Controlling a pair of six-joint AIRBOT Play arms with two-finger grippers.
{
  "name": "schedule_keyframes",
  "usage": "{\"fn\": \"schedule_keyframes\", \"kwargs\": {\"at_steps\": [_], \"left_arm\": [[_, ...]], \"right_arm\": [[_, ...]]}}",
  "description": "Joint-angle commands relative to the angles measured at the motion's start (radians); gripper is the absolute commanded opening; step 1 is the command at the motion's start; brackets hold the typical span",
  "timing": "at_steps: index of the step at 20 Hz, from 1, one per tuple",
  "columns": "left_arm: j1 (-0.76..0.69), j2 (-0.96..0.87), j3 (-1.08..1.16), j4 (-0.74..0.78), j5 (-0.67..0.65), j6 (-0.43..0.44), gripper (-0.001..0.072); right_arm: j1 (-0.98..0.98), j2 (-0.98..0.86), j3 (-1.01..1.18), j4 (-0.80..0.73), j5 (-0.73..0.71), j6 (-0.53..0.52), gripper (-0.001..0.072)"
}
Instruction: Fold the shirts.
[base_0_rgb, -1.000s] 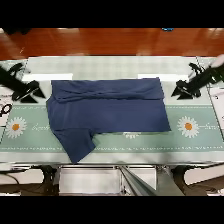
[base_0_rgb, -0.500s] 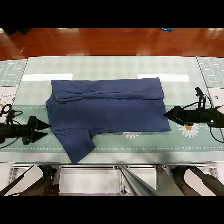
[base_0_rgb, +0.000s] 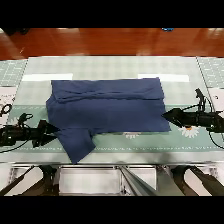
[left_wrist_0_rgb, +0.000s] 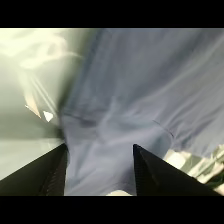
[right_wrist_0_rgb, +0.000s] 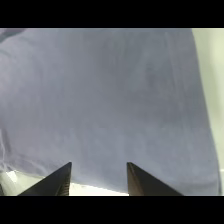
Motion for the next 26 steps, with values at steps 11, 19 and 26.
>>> {"fn": "schedule_keyframes", "kwargs": {"at_steps": [11,19,26], "left_arm": [[-0.154,-0.059,0.035,-0.06,0.054,0.083,0.003],[-0.154,-0.059,0.035,-0.06,0.053,0.086,0.003],[-0.154,-0.059,0.036,-0.06,0.053,0.086,0.003]], "right_arm": [[-0.233,-0.011,0.069,-0.344,0.077,0.22,0.0405],[-0.165,-0.2,0.039,-0.196,0.112,0.14,0.0405],[-0.015,-0.396,0.078,-0.048,-0.03,0.097,0.0277]]}}
